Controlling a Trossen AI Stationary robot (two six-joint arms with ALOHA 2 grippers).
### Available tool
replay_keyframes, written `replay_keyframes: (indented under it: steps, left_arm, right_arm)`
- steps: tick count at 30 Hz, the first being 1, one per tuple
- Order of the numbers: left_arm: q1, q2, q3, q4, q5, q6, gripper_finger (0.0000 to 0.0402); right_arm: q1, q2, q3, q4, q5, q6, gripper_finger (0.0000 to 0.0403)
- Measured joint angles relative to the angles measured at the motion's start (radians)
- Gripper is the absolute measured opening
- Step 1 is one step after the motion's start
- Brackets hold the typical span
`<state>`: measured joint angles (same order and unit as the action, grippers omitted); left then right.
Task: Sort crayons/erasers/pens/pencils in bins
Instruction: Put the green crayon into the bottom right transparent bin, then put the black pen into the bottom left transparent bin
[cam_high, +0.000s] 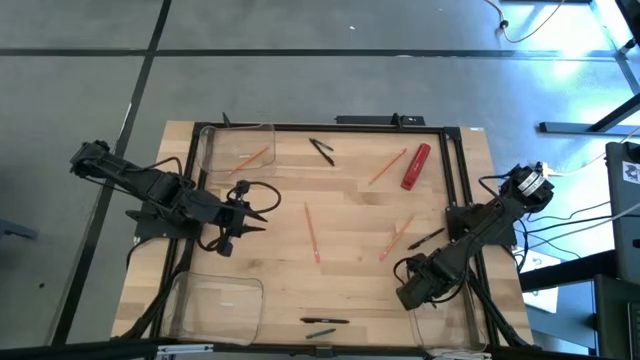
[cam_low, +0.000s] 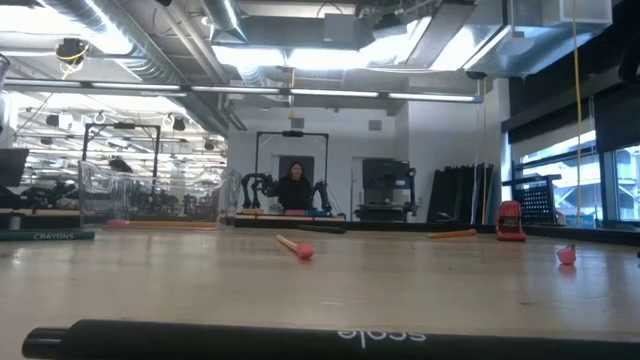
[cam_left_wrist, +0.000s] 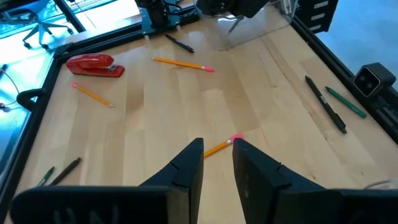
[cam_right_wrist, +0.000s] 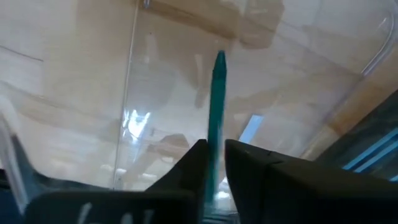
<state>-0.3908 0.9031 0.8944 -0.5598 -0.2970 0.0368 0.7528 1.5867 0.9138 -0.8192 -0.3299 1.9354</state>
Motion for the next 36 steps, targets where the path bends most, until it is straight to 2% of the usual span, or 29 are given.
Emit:
replay_keyframes:
  steps: [8, 14, 21, 25, 31, 36]
  left_arm:
    - [0.0, 0.0, 0.0, 0.0, 0.0, 0.0, 0.0079]
    - [0.0, 0.0, 0.0, 0.0, -0.001, -0.001, 0.0079]
    - [0.0, 0.0, 0.0, -0.004, -0.001, -0.013, 0.0079]
    - [0.0, 0.0, 0.0, -0.044, -0.023, -0.093, 0.0079]
    - [0.0, 0.0, 0.0, -0.153, -0.036, -0.258, 0.0079]
    - [0.0, 0.0, 0.0, -0.252, -0.036, -0.415, 0.0079]
  right_arm:
    - [0.0, 0.001, 0.001, -0.002, 0.011, -0.001, 0.012]
    - [0.0, 0.005, 0.051, -0.032, 0.051, -0.002, 0.0124]
    - [0.0, 0.005, 0.127, -0.149, 0.082, -0.003, 0.0124]
    - [0.0, 0.004, 0.177, -0.219, 0.096, -0.005, 0.0124]
    - [0.0, 0.003, 0.267, -0.335, 0.181, -0.01, 0.0124]
    - [0.0, 0.002, 0.341, -0.401, 0.347, -0.072, 0.0124]
